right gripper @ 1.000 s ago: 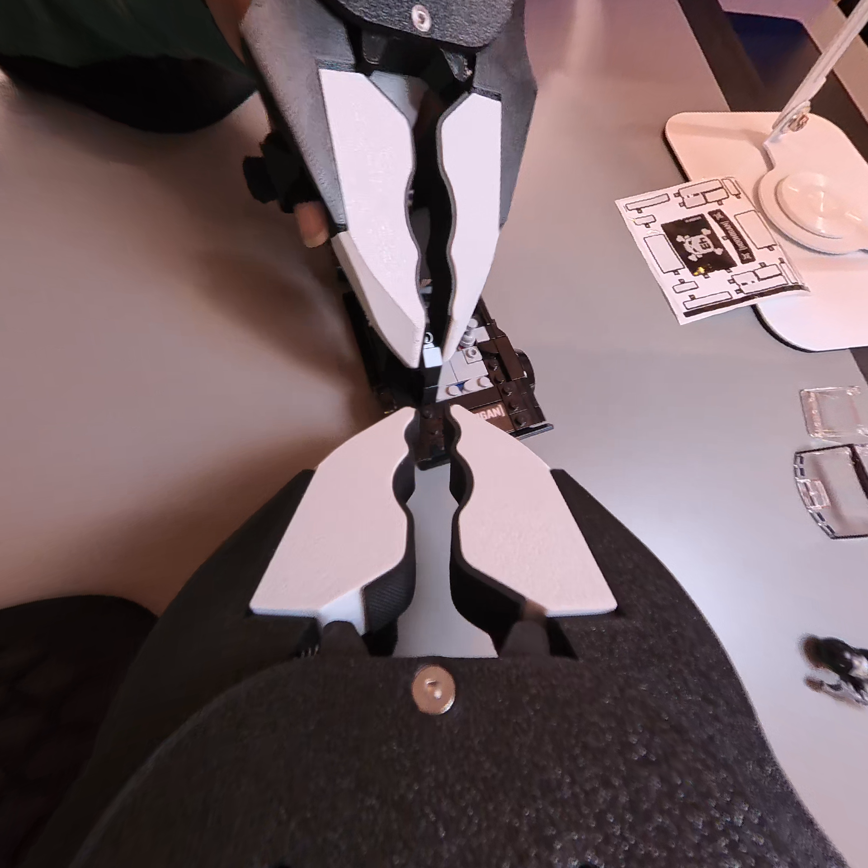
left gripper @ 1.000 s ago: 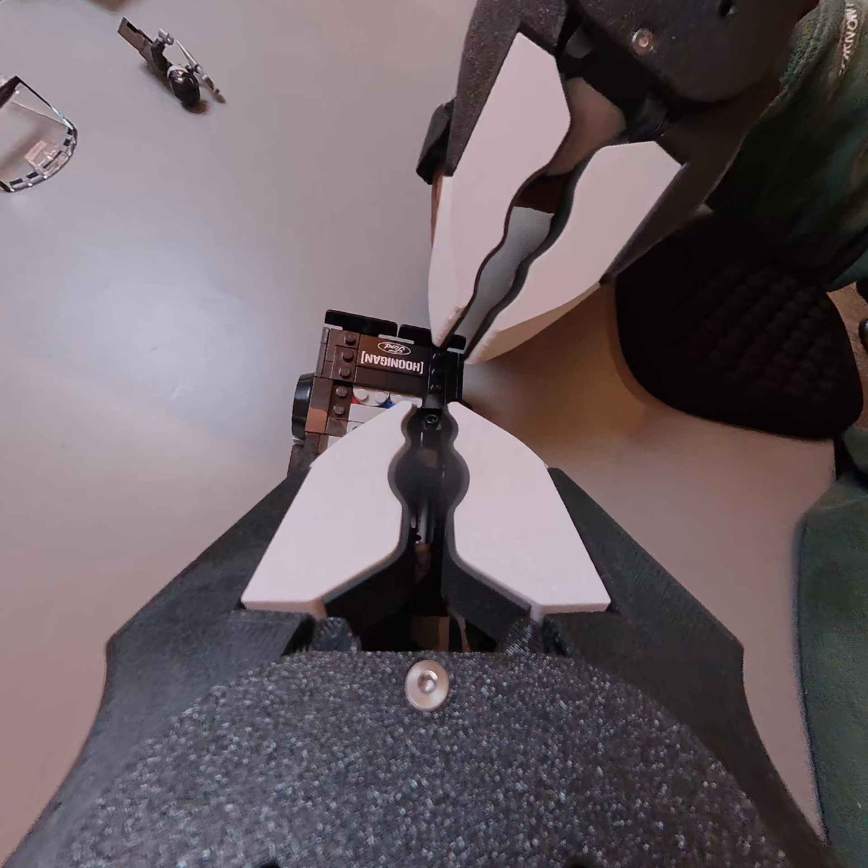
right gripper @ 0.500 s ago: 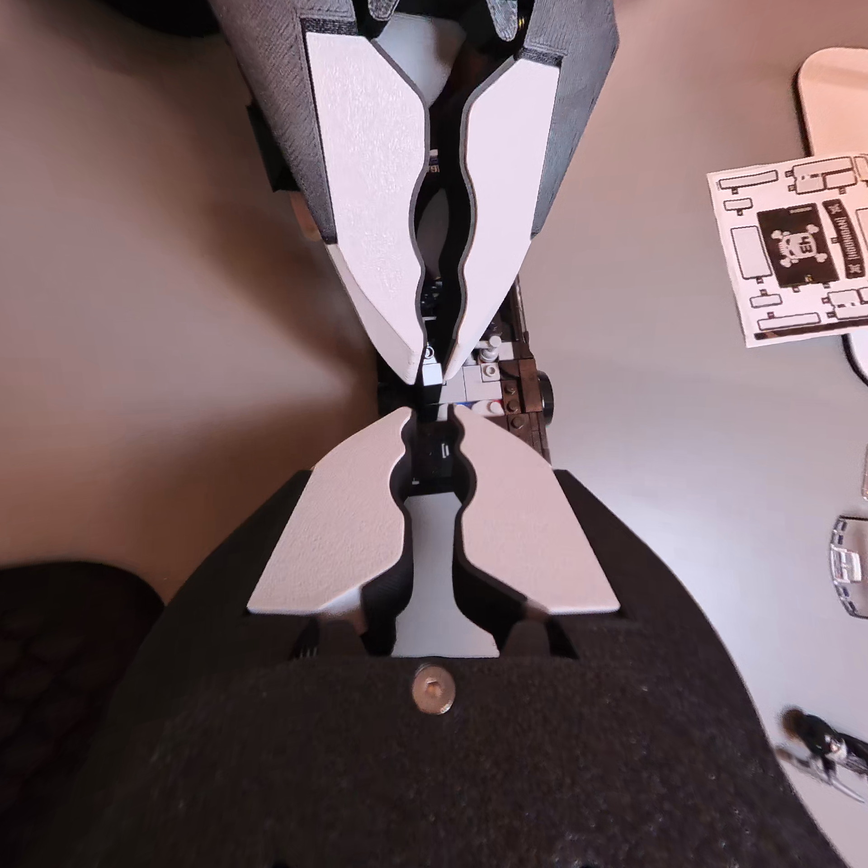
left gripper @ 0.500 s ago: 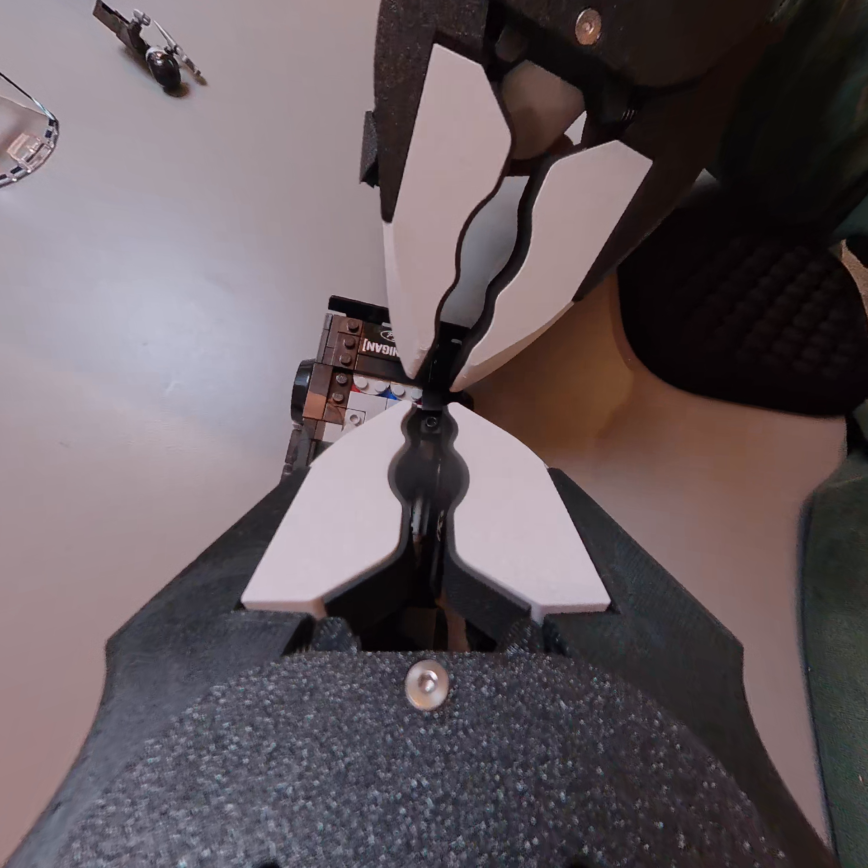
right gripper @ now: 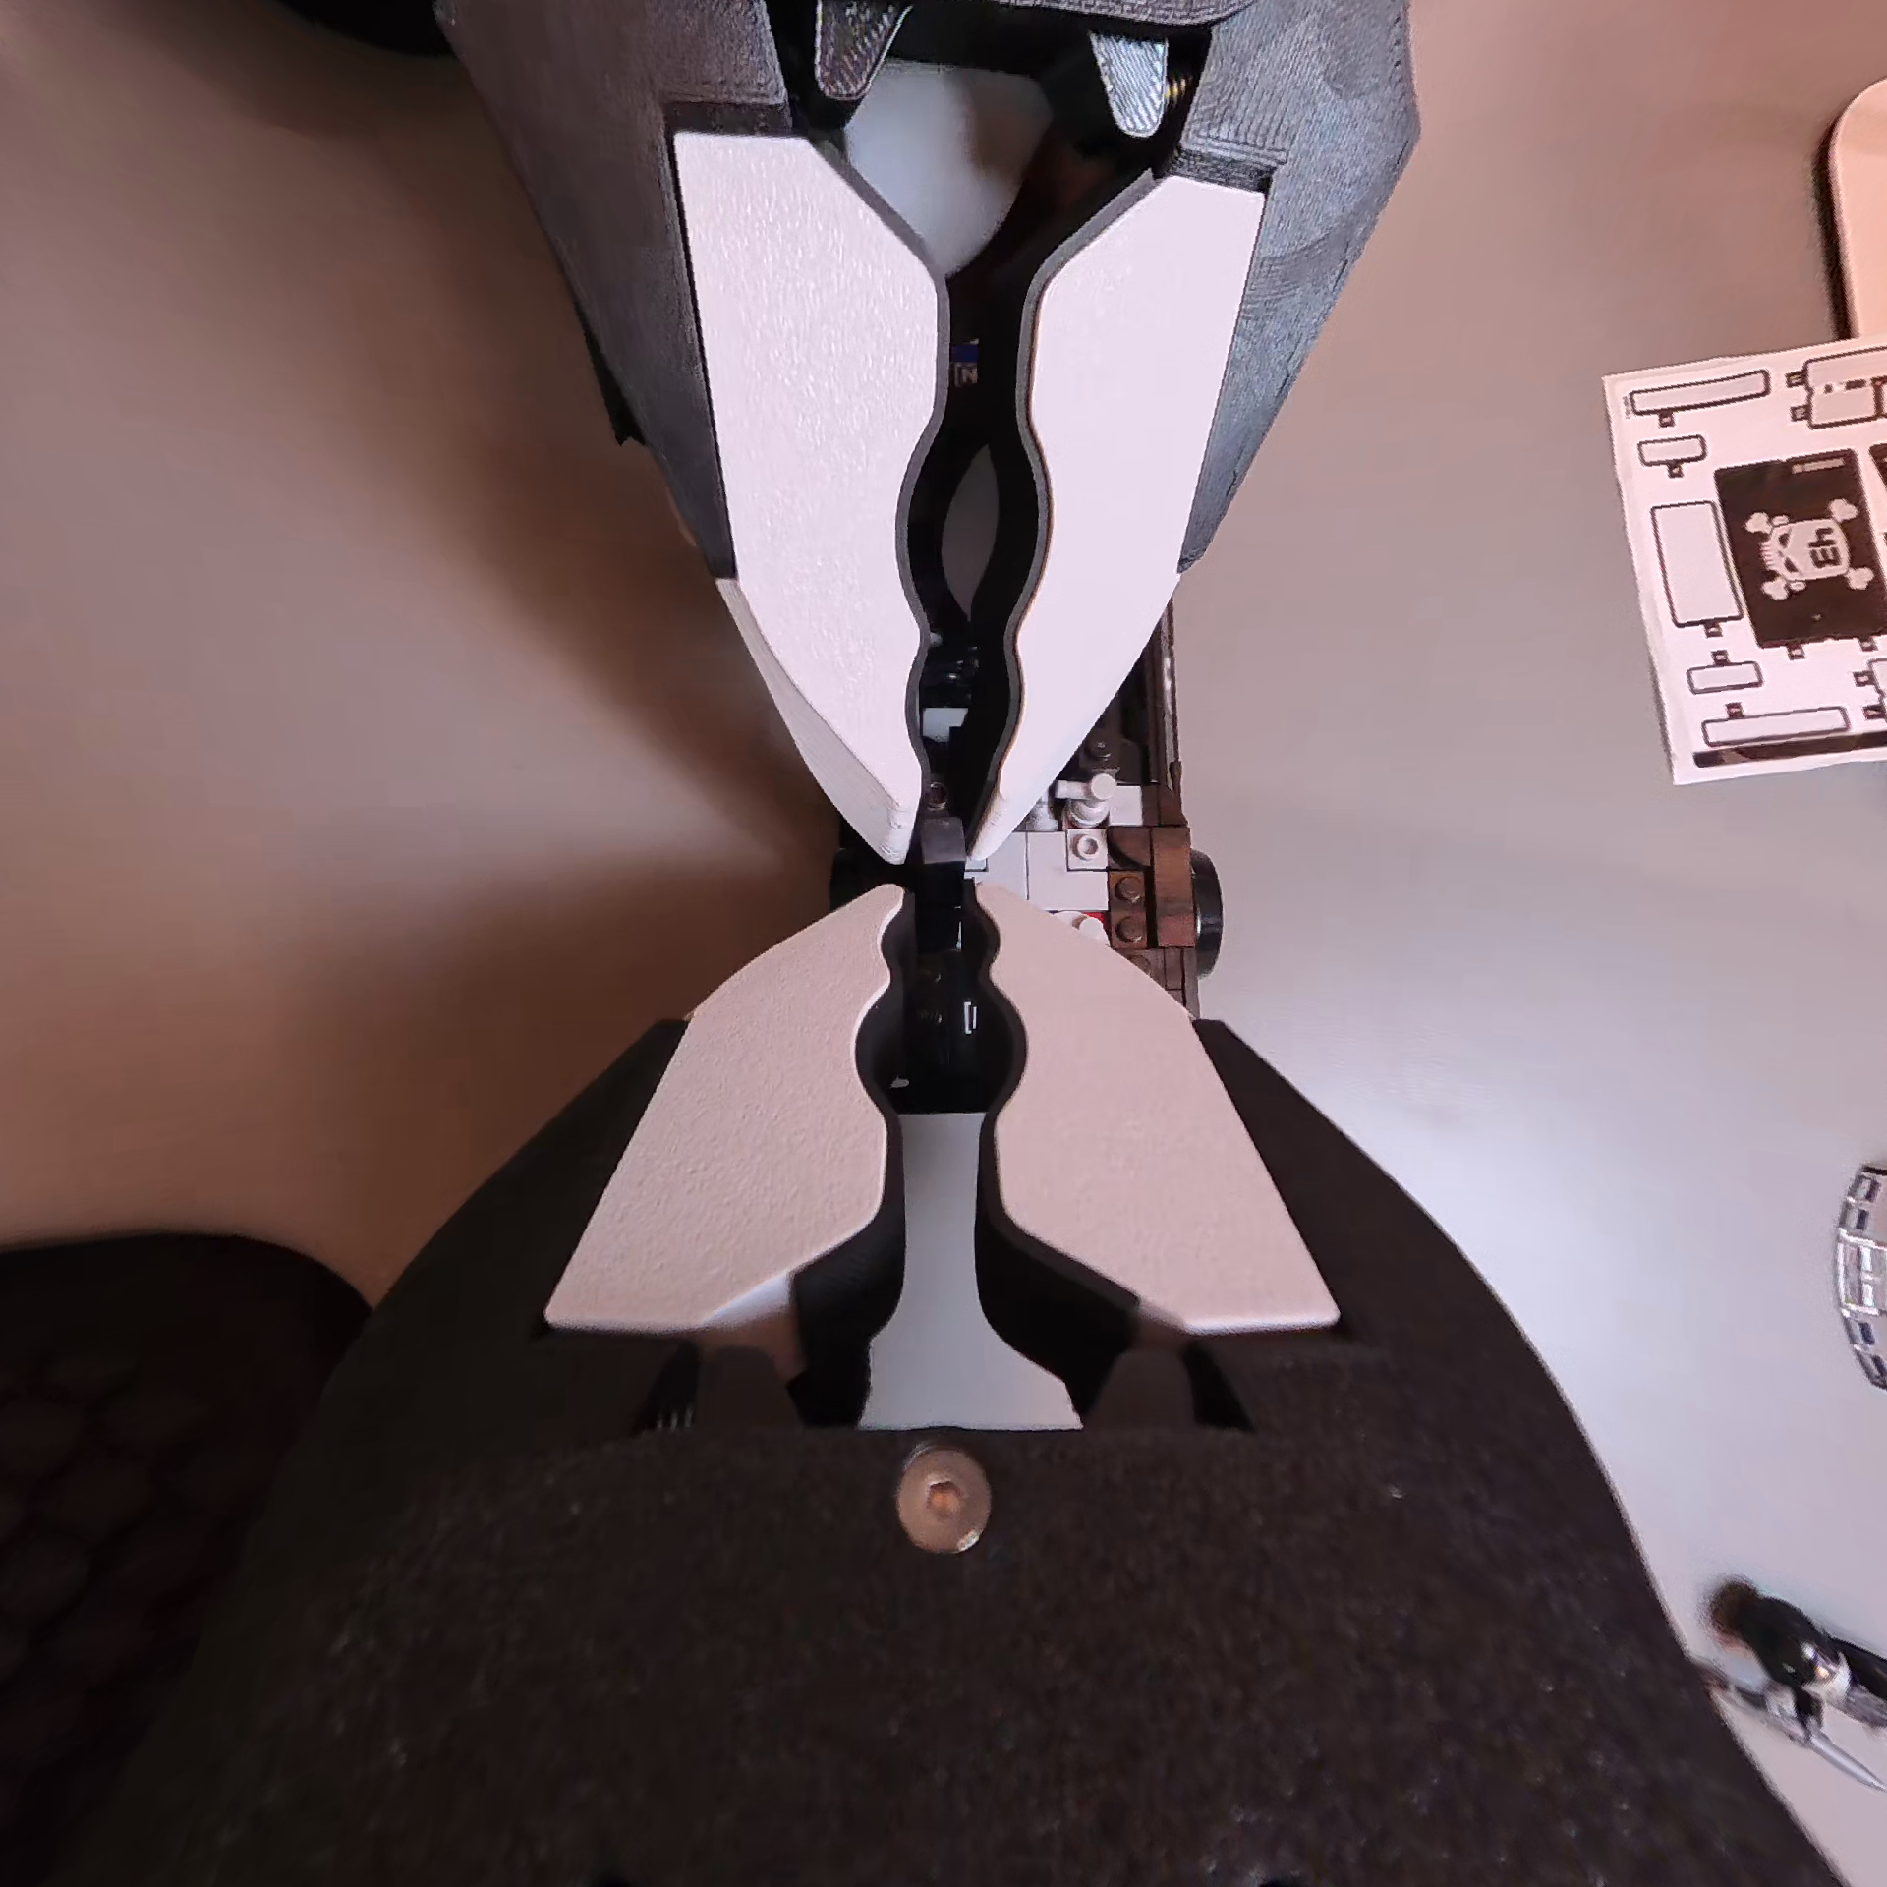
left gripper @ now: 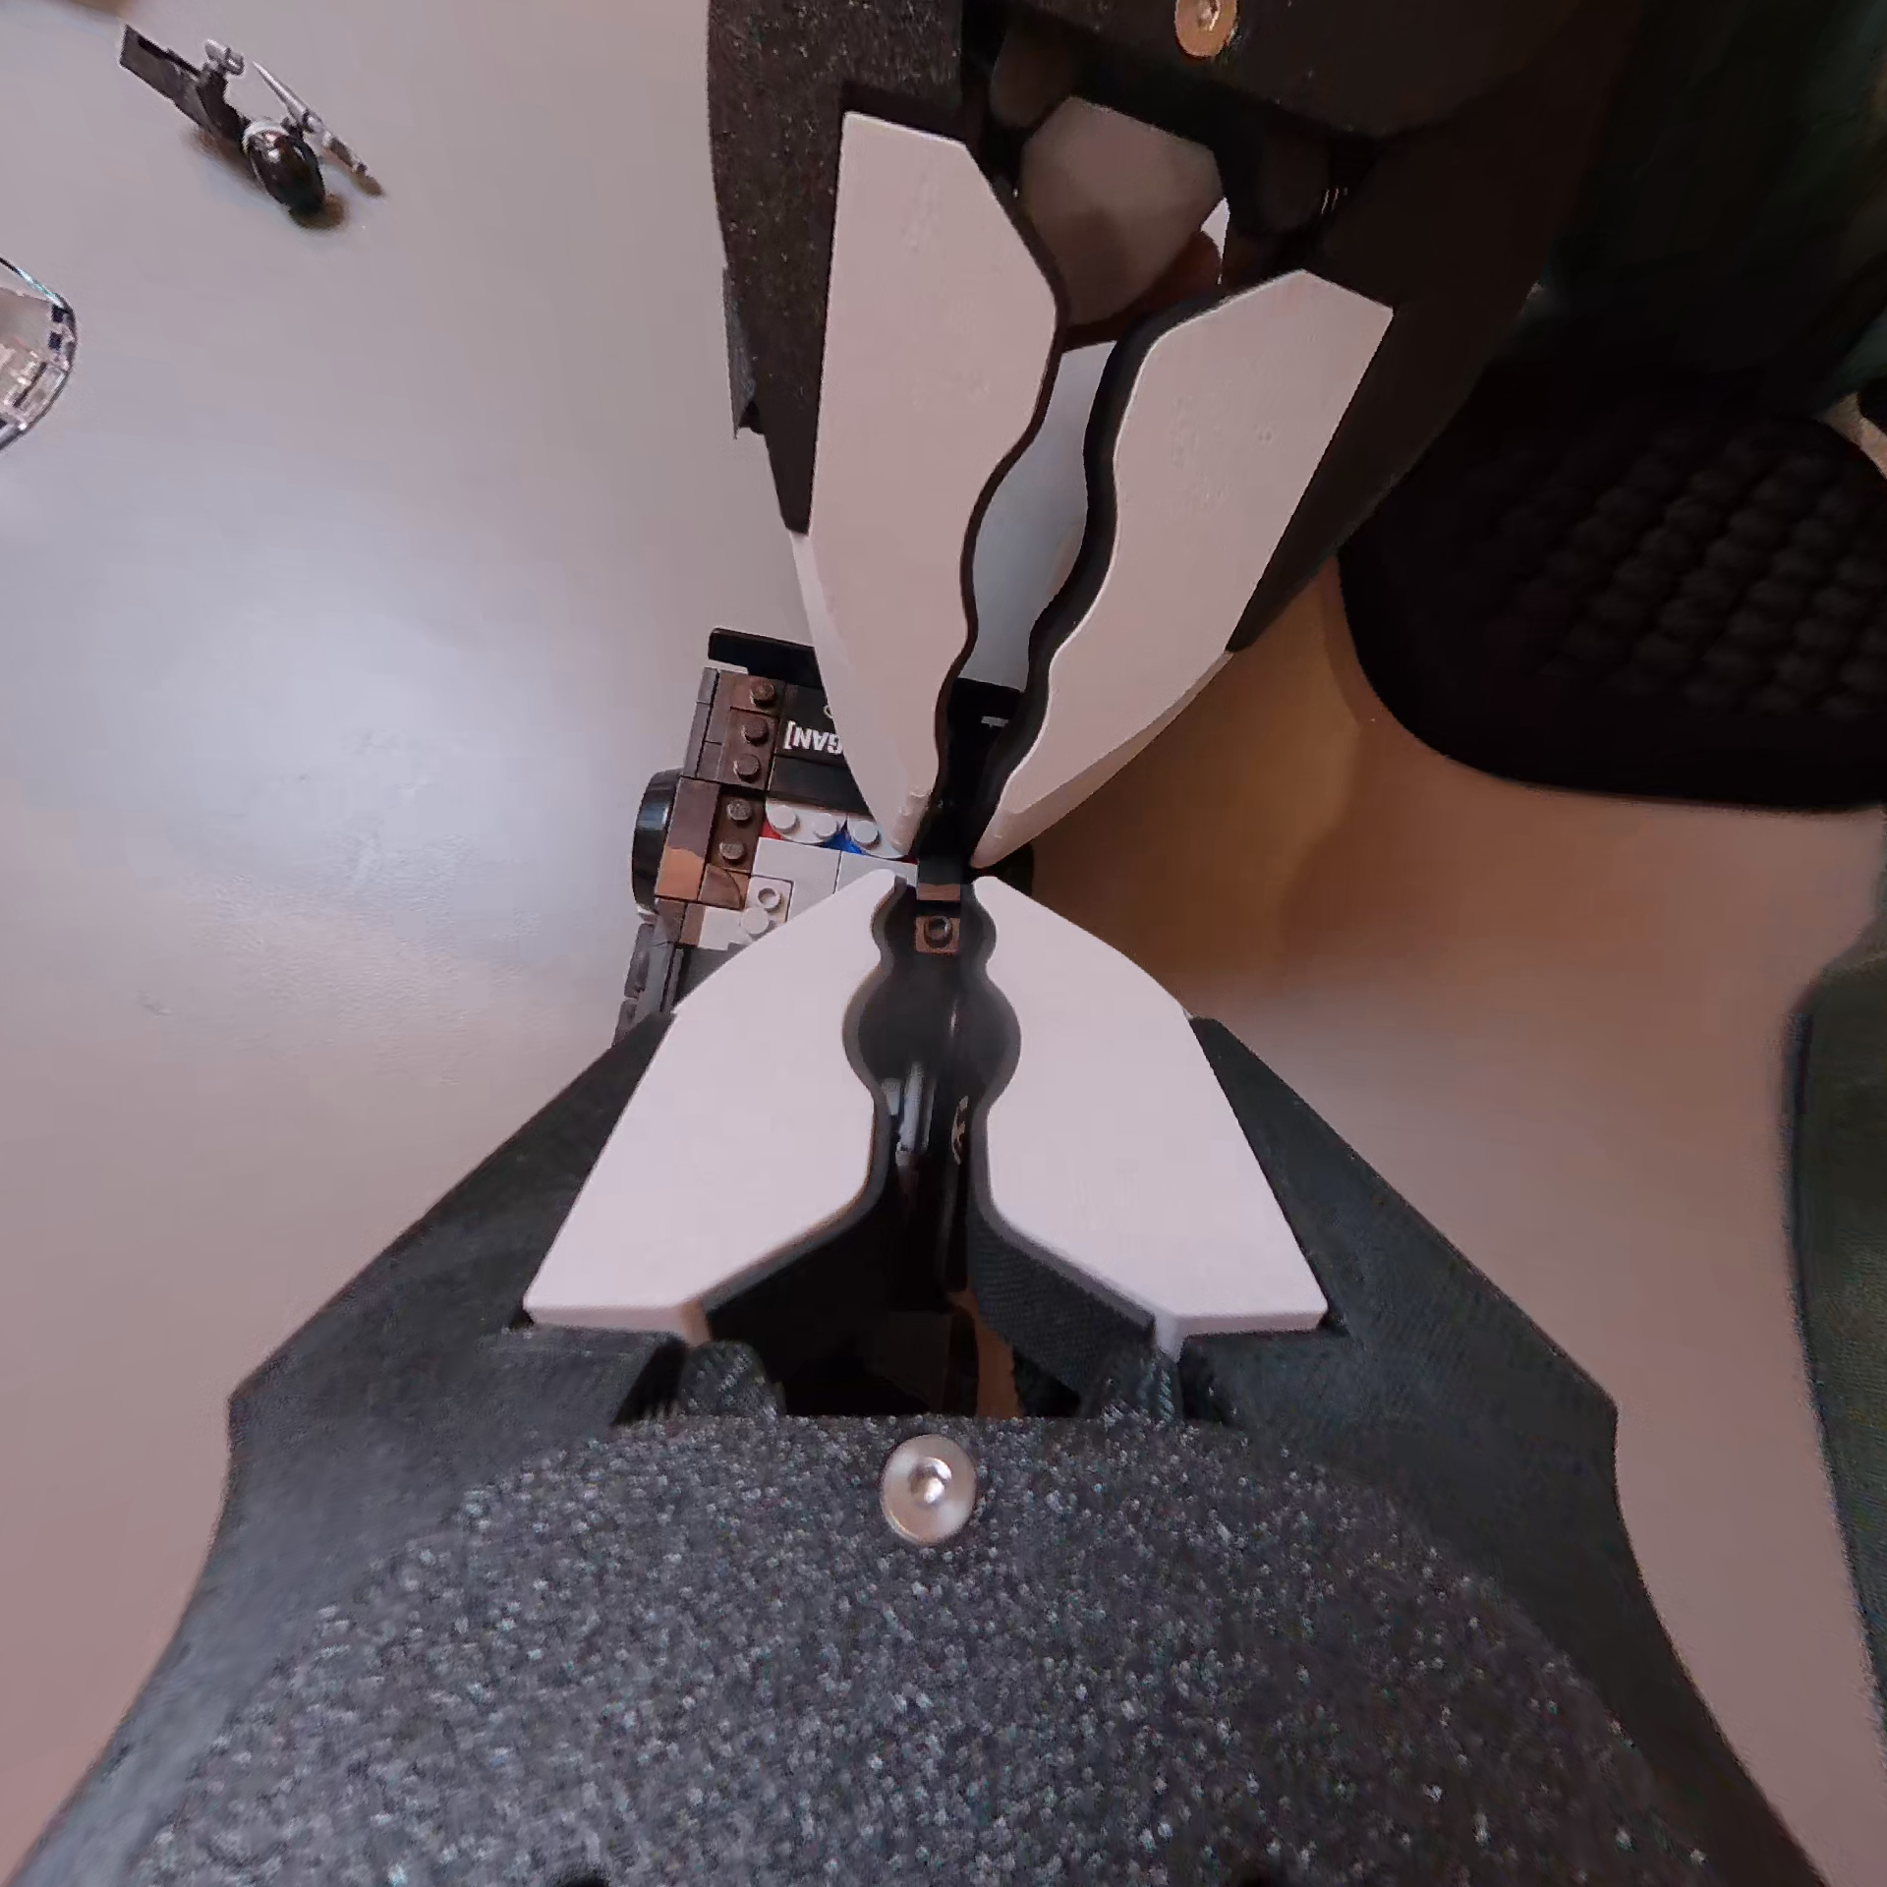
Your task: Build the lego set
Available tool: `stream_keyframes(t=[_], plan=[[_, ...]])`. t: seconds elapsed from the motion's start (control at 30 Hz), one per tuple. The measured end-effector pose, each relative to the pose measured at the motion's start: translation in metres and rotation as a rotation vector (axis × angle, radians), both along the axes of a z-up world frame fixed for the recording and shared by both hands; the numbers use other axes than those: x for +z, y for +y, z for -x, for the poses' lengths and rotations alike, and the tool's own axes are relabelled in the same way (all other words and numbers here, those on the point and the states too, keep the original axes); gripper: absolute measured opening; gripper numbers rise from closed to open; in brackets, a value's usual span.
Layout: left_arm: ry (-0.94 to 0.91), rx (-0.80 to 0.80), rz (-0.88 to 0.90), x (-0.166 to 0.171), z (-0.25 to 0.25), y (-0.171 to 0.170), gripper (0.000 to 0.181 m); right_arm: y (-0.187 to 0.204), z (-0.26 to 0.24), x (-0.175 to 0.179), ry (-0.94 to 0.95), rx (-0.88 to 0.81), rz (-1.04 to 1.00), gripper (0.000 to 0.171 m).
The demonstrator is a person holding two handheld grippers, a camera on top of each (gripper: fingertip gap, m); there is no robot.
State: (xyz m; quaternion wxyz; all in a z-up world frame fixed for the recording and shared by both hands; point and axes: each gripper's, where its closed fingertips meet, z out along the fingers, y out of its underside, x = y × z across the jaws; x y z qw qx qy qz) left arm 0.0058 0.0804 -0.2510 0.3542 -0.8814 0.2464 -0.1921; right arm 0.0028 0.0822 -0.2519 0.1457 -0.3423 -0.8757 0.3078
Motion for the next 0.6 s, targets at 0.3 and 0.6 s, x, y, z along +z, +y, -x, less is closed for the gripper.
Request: stream_keyframes(t=[0.3,0.6], plan=[[0.058,0.005,-0.070,0.012,0.014,-0.009,0.026,0.000,0.000,0.000,-0.010,-0.055,0.023,0.007],[0.131,-0.019,-0.084,0.006,0.012,-0.006,0.023,-0.001,0.000,-0.001,-0.028,-0.086,0.038,0.008]])
